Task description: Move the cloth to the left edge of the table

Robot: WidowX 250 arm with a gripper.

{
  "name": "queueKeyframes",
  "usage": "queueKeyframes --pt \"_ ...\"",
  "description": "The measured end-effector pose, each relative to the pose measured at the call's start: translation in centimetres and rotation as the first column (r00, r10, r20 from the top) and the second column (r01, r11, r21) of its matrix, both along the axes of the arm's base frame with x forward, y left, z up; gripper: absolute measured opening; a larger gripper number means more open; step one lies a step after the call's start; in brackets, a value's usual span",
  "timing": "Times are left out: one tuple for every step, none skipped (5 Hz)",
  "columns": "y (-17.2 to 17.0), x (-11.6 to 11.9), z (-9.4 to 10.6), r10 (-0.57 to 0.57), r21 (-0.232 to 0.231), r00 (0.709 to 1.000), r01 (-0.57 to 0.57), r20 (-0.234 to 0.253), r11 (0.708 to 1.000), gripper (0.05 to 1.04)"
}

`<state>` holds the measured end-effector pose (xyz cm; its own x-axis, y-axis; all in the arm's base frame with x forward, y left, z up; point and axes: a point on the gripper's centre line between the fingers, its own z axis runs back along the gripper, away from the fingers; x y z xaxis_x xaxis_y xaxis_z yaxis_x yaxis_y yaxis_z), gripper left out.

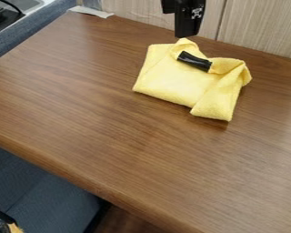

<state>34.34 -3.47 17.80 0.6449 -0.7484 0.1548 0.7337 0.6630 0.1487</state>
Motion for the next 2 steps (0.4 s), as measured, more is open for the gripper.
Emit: queueKeyframes --pt "-0.1 0.1 -1.1 0.000 0.003 1.000 0.000 -0.029 1.000 1.001" --pt "-1.0 0.7 -3.2 -0.021 0.003 0.998 0.022 -0.054 1.000 1.001"
